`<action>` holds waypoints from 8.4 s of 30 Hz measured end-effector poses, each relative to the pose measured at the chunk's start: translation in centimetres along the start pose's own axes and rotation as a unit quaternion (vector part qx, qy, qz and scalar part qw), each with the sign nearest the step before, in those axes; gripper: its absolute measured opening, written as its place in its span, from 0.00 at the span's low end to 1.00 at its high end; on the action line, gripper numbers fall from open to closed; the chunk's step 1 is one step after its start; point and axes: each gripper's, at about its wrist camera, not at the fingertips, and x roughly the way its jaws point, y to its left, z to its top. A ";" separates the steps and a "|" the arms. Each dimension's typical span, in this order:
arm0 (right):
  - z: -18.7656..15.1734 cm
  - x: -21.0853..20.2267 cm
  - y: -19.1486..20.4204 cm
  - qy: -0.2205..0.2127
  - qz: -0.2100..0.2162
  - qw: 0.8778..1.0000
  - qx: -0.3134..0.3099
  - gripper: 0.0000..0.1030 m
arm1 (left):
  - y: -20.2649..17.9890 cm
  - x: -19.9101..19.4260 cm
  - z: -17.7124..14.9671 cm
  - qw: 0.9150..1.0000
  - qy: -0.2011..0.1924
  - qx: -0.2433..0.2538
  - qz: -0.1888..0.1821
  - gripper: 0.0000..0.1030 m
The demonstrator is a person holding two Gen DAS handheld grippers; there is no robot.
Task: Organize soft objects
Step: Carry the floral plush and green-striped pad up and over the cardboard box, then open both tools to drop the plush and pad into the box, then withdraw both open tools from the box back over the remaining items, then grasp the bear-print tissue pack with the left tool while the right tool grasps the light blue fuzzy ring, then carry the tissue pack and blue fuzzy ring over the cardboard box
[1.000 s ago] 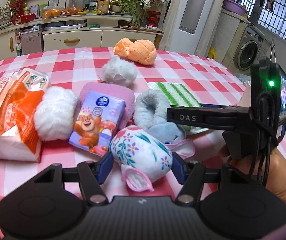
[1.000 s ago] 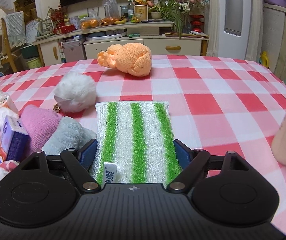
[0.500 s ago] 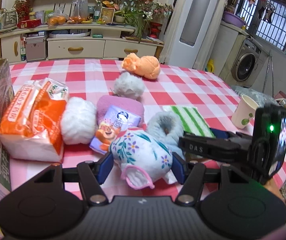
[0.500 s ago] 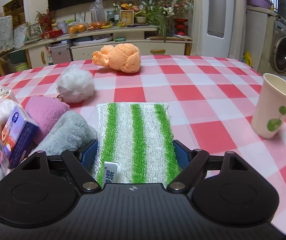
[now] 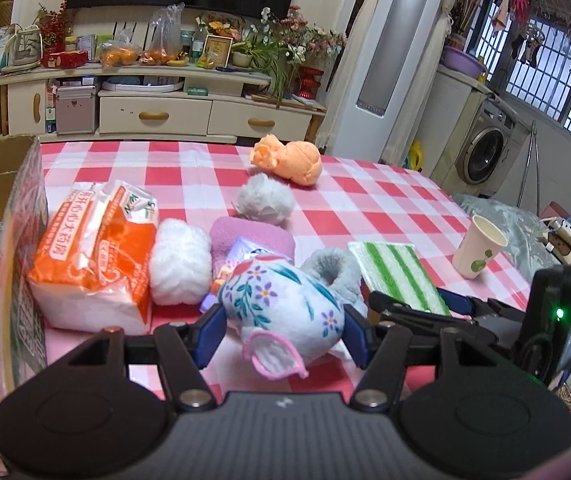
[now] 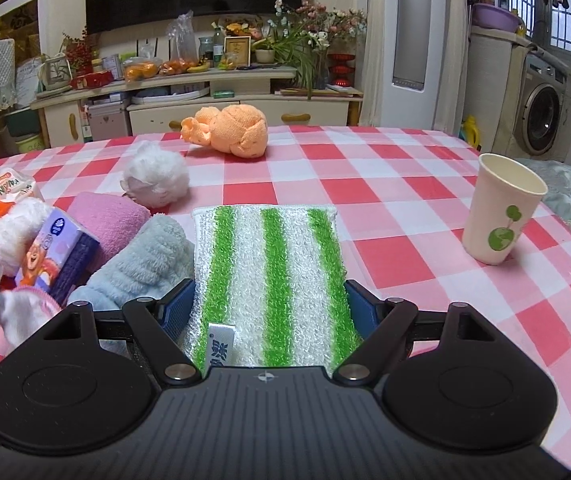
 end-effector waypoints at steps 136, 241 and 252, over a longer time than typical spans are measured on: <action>2.8 -9.9 9.3 -0.080 0.184 0.980 -0.018 1.00 | 8.5 -4.7 5.0 0.985 -0.084 -0.027 0.150 0.89; 0.9 2.1 -2.1 0.043 0.139 0.987 0.074 0.24 | -0.8 9.1 -0.1 0.992 0.079 0.030 0.091 0.50; 0.8 0.1 -1.5 -0.005 0.126 0.990 0.065 0.21 | 0.1 6.2 0.6 0.996 0.058 0.013 0.072 0.50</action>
